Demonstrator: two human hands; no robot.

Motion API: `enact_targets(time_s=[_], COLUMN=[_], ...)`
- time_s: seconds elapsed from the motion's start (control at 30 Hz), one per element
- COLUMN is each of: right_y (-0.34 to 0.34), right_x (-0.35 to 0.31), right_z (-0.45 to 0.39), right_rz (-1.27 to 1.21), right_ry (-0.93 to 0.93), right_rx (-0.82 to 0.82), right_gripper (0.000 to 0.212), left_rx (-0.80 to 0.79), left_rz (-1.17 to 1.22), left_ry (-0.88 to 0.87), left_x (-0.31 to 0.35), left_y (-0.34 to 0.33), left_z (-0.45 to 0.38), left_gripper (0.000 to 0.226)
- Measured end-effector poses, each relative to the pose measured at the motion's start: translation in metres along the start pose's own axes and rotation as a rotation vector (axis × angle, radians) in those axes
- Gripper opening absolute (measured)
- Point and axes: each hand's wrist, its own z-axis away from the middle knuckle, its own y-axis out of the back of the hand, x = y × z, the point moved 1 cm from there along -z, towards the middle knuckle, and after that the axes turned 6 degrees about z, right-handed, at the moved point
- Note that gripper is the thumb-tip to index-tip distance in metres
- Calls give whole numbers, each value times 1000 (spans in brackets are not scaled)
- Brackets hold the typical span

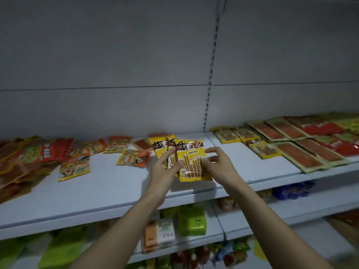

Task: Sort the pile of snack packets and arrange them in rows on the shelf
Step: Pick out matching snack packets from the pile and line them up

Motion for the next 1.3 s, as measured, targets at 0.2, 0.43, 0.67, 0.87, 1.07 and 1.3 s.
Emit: enact_targets(time_s=[0.2,0.43,0.67,0.87,1.07,1.3], right_y=[74,128,127,144,164,211], right_x=[39,84,100,101,88,77], right_z=[-38,-112,-145,-166,-196,-234], right_rz=[138,728,1046,978,564,205], right_ry=[0,182,381,392,394,243], right_rx=[160,200,-279,-326,-145,-200], right_gripper=[27,31,51,50,23,35], left_rx=[15,252,245,225,185,167], left_rz=[-7,73,114,62,176,177], left_ry=[58,75,42,71,54,5], left_x=[-20,-48,-67,-72,-63,-53], left_y=[-60,-115,-157,-165,-196,-254], left_z=[-34,-118,-147,-152,-157,-152], left_gripper=[31,39,39,39,40,56])
